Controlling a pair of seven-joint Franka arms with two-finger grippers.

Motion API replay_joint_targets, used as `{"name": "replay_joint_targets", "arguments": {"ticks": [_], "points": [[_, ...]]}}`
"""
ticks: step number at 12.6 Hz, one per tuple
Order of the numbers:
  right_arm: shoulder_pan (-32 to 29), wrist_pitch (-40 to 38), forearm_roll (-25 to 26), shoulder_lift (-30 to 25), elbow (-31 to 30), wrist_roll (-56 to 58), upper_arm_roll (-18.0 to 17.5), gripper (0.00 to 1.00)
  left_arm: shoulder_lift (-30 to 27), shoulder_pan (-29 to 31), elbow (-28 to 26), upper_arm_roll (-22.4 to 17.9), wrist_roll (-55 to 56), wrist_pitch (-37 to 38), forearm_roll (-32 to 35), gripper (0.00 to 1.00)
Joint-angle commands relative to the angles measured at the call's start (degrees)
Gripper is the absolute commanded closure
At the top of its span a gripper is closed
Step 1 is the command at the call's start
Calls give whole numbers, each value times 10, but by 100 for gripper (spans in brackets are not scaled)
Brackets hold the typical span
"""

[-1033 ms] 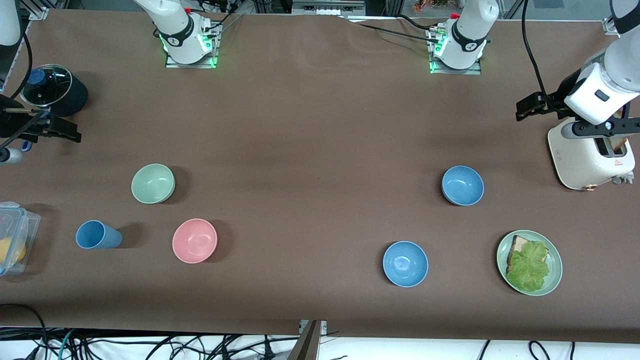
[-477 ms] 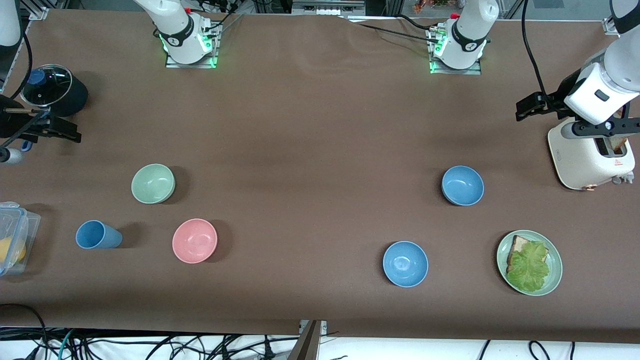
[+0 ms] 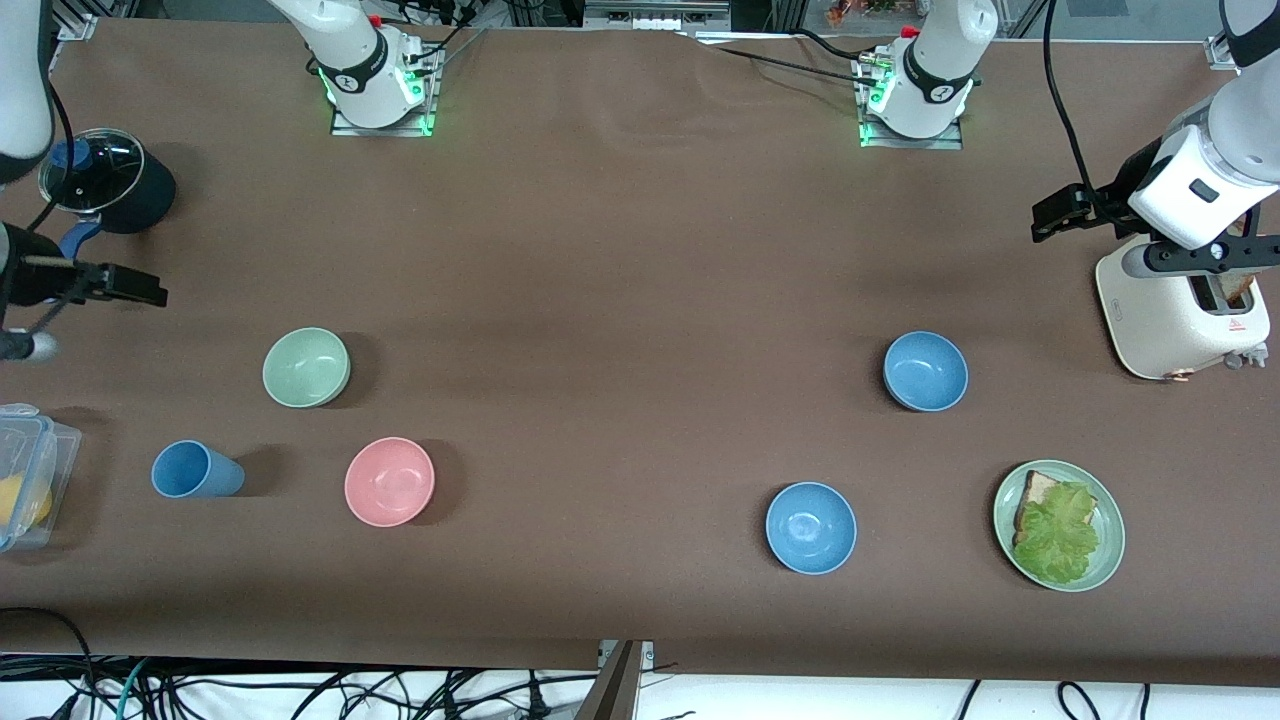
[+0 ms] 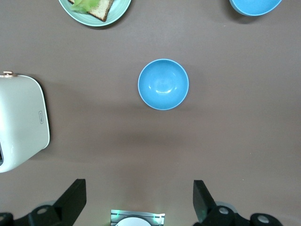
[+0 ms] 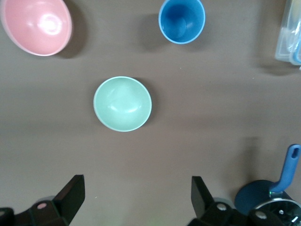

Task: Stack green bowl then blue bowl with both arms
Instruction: 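Reach the right gripper down to the light green bowl rim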

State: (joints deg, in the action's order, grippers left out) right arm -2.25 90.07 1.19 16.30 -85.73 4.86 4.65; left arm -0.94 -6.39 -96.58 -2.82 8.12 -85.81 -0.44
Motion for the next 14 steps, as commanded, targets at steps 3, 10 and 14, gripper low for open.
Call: {"name": "replay_joint_targets", "arguments": {"ticks": [3,10,14], "points": [[-26,41,-24,100,2,-3,-5,0,5,0,13,2,1,6,6,0],[-28,159,-37,186,-45,-3,-7,1,4,-1,13,3,1,6,6,0],[-28,210,-38,186,-92,-3,-10,1,4,-1,13,4,1,6,7,0]]}}
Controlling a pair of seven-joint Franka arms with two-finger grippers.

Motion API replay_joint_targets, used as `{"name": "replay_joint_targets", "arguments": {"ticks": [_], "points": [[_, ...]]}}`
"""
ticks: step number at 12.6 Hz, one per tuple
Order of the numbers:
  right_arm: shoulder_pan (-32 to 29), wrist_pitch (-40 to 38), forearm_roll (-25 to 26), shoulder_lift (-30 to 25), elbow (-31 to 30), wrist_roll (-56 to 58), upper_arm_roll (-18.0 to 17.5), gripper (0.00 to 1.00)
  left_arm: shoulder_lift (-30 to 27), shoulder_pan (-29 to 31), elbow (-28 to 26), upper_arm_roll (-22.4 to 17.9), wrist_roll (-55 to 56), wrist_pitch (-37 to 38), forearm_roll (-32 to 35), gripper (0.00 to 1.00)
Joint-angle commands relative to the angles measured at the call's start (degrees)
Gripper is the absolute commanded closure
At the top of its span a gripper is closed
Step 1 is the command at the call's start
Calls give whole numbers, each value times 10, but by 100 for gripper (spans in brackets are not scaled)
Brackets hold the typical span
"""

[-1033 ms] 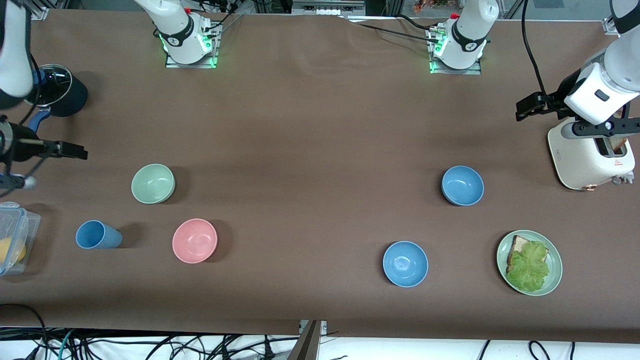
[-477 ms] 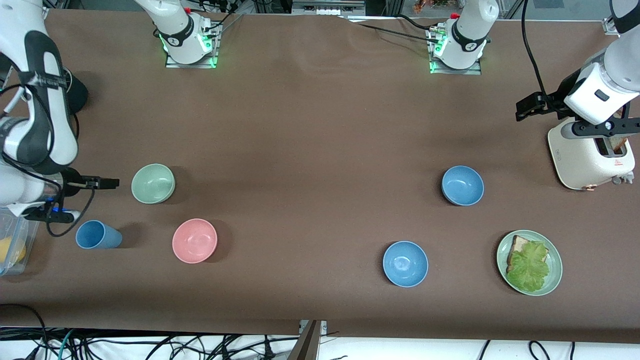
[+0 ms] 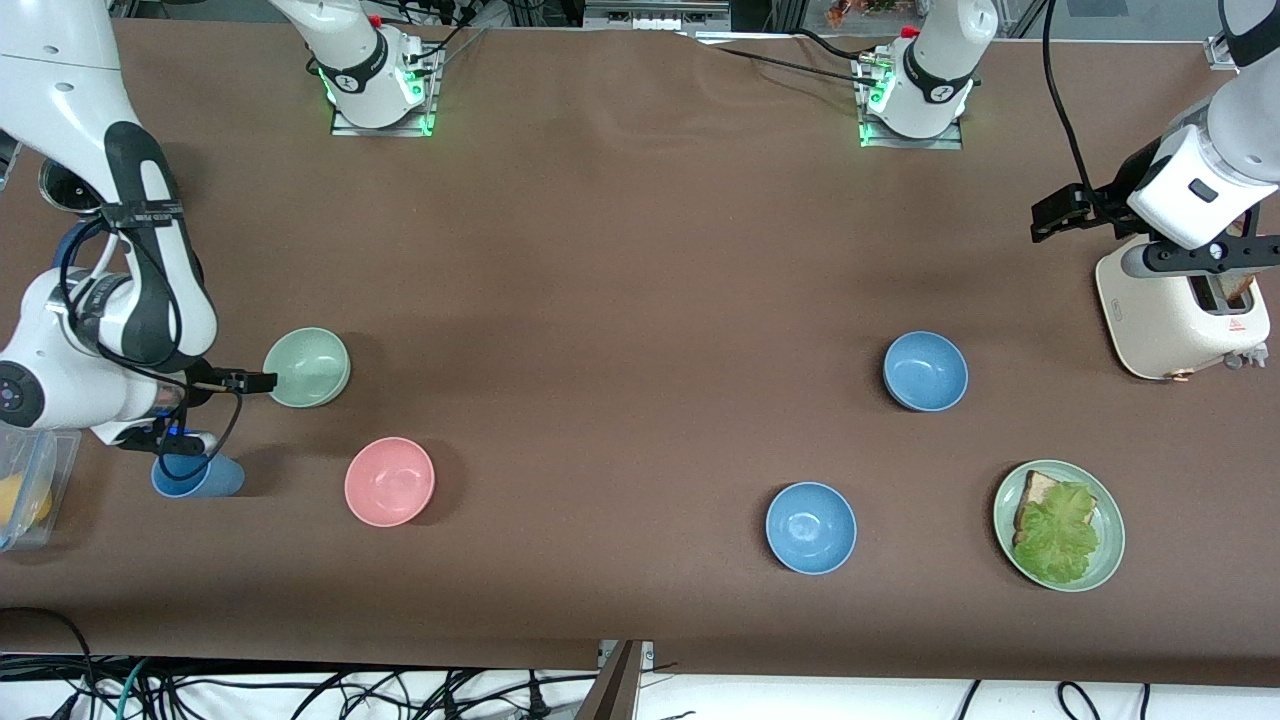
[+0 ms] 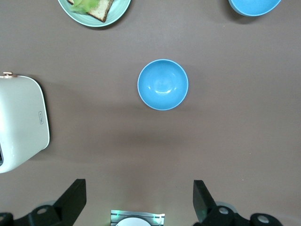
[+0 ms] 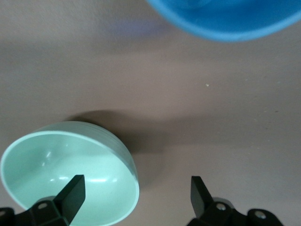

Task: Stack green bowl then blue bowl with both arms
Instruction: 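Reach the right gripper down to the light green bowl rim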

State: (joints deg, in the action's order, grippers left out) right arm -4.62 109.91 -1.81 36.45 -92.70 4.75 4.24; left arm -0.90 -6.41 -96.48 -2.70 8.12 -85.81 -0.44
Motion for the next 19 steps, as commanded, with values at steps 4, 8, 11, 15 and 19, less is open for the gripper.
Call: {"name": "replay_joint_targets", "arguments": {"ticks": [4,8,11,15,19], "points": [[-2,12,-20,-6,-32,-2,-6,1,0,3,10,8,-5,6,7,0],[-2,27,-21,-3,-45,2,-7,11,0,7,11,9,-4,5,5,0],[-3,52,-22,-4,-65,18,-7,47,0,7,11,6,-4,5,6,0],[-2,34,-59,-5,-59,17,-11,100,1,7,11,7,-3,5,6,0],[0,-15,-102,-23,-33,3,-29,100,1,7,11,6,-4,5,5,0]]}}
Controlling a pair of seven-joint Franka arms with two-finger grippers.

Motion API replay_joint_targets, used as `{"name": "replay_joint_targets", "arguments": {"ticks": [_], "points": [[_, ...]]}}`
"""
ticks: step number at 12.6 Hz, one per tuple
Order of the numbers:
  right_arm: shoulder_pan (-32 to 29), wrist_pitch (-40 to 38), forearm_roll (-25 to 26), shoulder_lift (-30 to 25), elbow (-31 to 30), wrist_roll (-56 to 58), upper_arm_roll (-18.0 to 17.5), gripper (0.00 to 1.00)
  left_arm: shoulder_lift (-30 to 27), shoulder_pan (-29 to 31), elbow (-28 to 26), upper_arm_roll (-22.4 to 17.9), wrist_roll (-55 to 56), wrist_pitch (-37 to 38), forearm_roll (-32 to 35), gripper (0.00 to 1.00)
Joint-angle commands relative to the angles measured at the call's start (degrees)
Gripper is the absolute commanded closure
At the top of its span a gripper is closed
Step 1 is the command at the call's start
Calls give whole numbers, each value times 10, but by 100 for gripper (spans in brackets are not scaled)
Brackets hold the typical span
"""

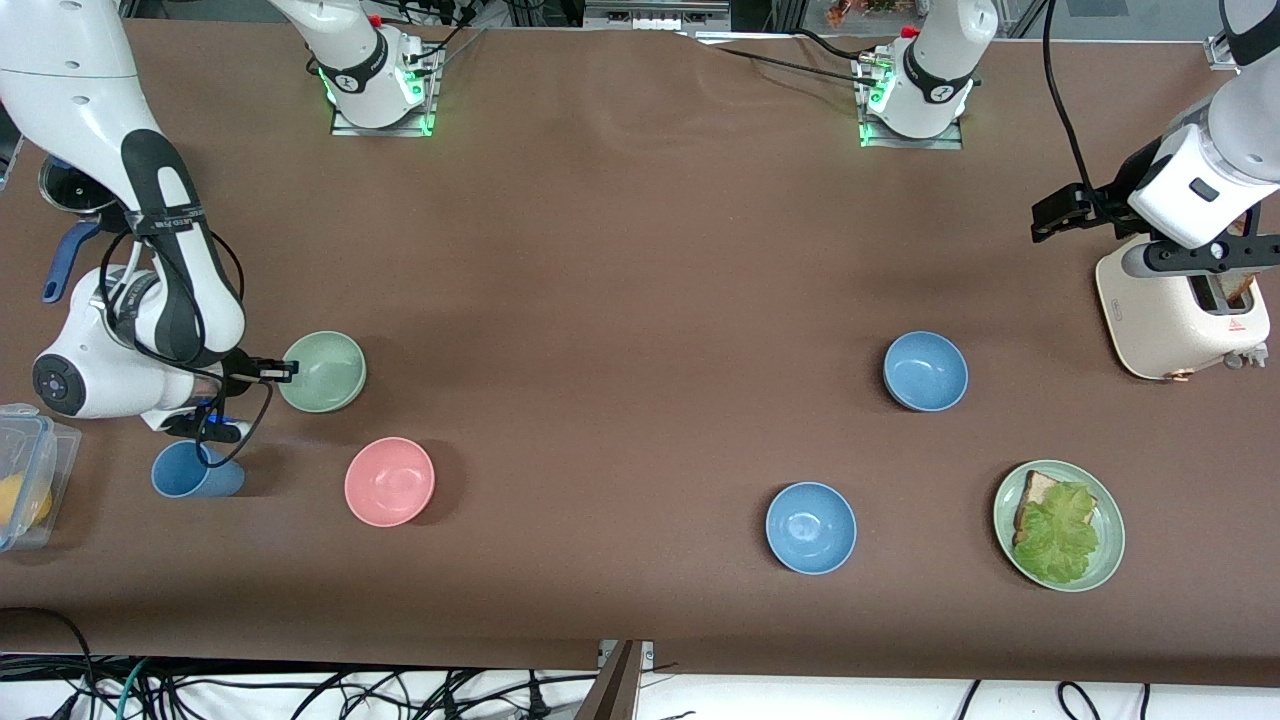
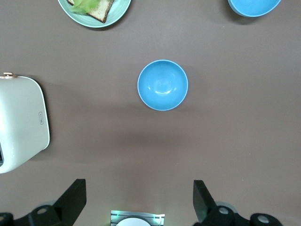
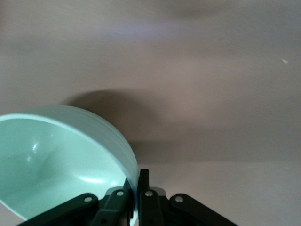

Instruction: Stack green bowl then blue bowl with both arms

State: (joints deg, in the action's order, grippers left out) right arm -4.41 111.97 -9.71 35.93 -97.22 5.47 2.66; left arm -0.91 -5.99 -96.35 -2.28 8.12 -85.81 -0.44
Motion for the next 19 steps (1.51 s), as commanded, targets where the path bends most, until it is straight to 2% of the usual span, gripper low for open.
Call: {"name": "replay_joint_targets", "arguments": {"ticks": [1,3,6,7,9,13,15,19], "points": [[-3,-61,-31,-22,29,-24,-30,100,1,3,10,2,-5,5,6,0],[-2,-99,-31,-25,57,-124,-76,100,3,3,9,2,-6,4,6,0],[4,-101,-24,-27,74,-263,-178,100,30,11,1,1,-6,0,6,0],[24,-98,-25,-23,80,-297,-191,100,41,15,1,1,-6,0,6,0],[92,-76,-29,-19,81,-369,-191,100,53,18,1,-17,-7,-5,7,0],[211,26,-34,17,96,-503,-193,100,79,18,-18,-48,-13,-42,25,0],[250,59,-33,44,119,-556,-193,100,92,19,-29,-60,-26,-68,25,0],[299,114,-36,75,122,-605,-194,100,115,19,-65,-60,-28,-139,25,0]]}}
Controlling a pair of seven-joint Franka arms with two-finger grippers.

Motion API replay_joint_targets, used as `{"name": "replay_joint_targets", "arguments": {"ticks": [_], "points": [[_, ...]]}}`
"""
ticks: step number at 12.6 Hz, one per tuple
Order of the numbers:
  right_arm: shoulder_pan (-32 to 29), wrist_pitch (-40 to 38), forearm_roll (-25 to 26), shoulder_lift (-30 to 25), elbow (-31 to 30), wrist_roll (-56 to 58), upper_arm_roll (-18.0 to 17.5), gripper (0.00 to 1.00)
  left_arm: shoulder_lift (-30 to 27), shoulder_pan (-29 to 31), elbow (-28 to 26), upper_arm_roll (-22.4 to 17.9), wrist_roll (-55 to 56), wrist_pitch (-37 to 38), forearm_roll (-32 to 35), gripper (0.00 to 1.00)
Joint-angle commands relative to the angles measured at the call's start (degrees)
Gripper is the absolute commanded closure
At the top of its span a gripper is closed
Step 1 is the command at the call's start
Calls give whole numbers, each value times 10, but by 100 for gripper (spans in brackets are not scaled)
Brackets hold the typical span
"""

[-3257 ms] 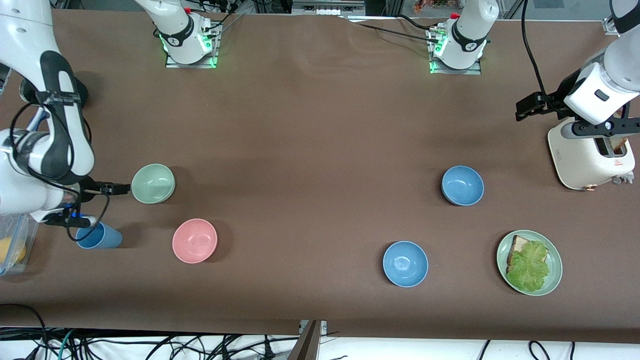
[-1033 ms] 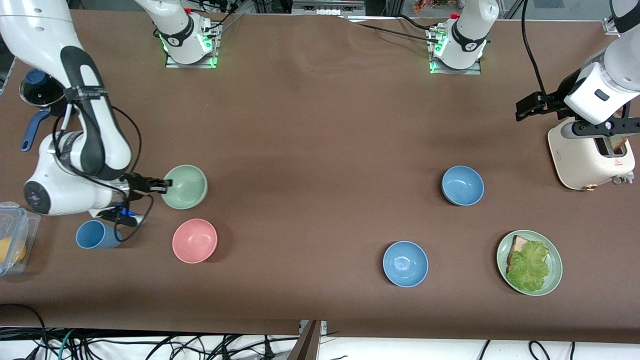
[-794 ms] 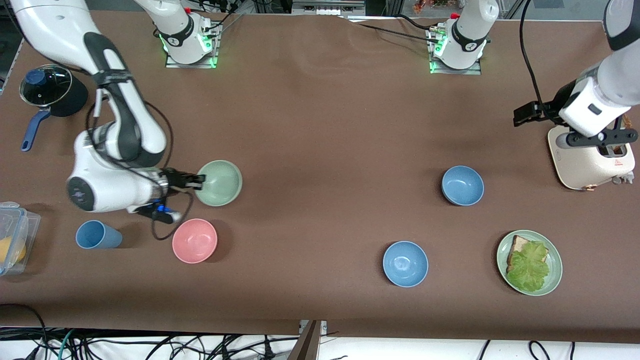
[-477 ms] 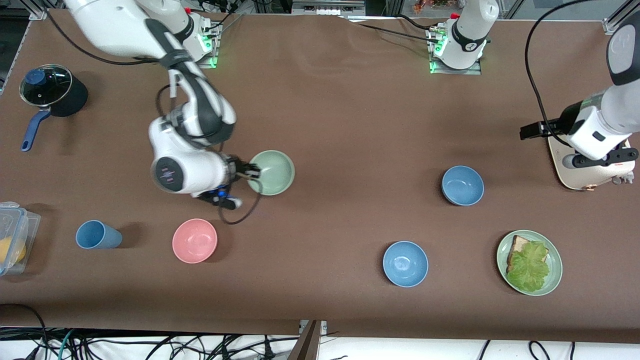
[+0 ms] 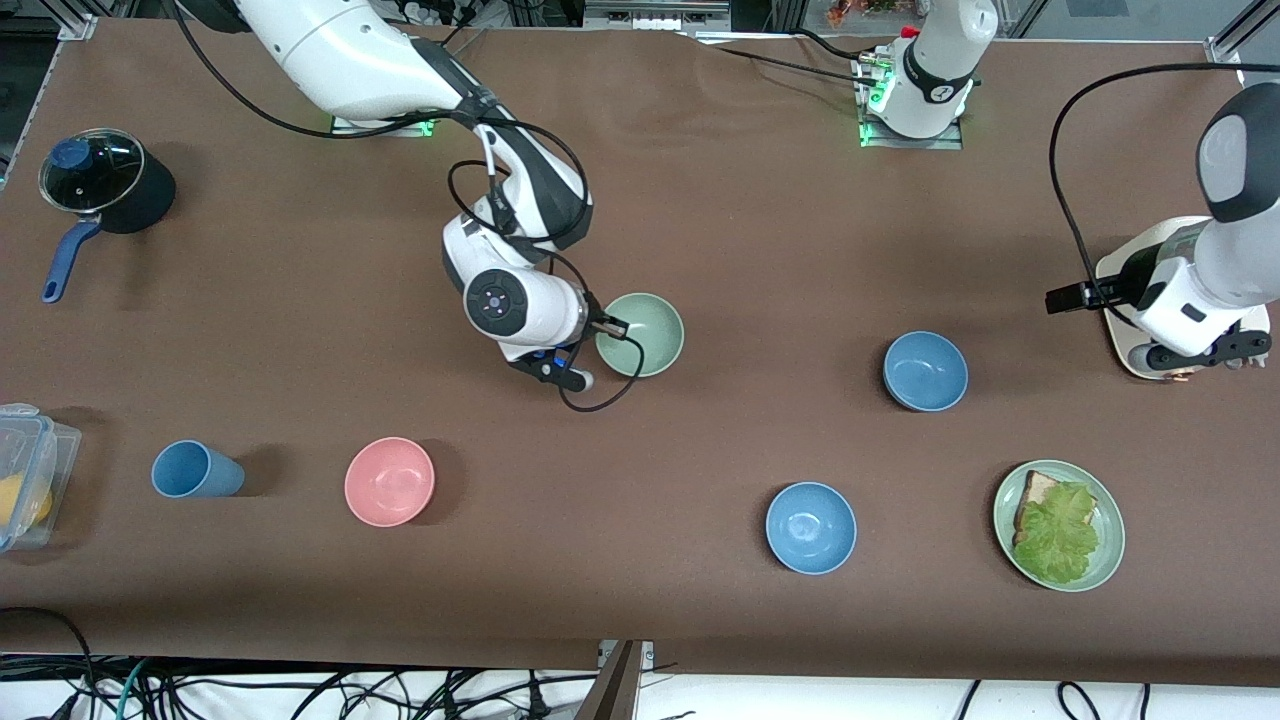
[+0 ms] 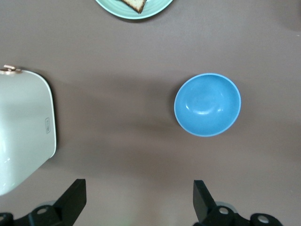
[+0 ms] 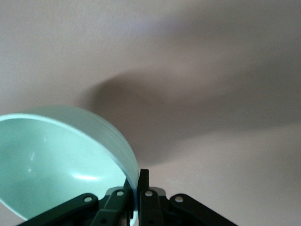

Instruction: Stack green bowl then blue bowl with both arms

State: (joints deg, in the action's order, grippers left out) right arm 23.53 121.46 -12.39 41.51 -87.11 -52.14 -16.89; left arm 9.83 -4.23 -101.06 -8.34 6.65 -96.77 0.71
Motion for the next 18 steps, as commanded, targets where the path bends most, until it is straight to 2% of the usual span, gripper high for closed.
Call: {"name": "replay_joint_targets", "arguments": {"ticks": [1,8,9,10,11,13,15,16,18], "points": [[31,41,-11,27,21,-42,3,100,11,-1,-33,1,-13,-48,13,0],[56,93,-18,64,22,-48,2,100,73,-10,-126,1,-12,-235,6,0],[57,93,-18,64,22,-49,2,73,79,-9,-135,1,-9,-257,6,0],[56,92,-18,61,23,-46,2,16,84,-10,-145,2,-8,-277,0,0],[56,90,-16,58,24,-43,3,1,92,-11,-152,1,-8,-298,-13,0],[45,82,-15,56,24,-28,5,0,107,-20,-176,1,-4,-351,-32,0],[25,19,-12,39,49,-10,6,0,123,-32,-193,2,-3,-394,-61,0],[12,-51,-9,30,97,2,8,0,134,-37,-197,2,-3,-415,-65,0],[-15,-195,42,27,177,61,12,0,143,-37,-208,1,-3,-436,-66,0]]}}
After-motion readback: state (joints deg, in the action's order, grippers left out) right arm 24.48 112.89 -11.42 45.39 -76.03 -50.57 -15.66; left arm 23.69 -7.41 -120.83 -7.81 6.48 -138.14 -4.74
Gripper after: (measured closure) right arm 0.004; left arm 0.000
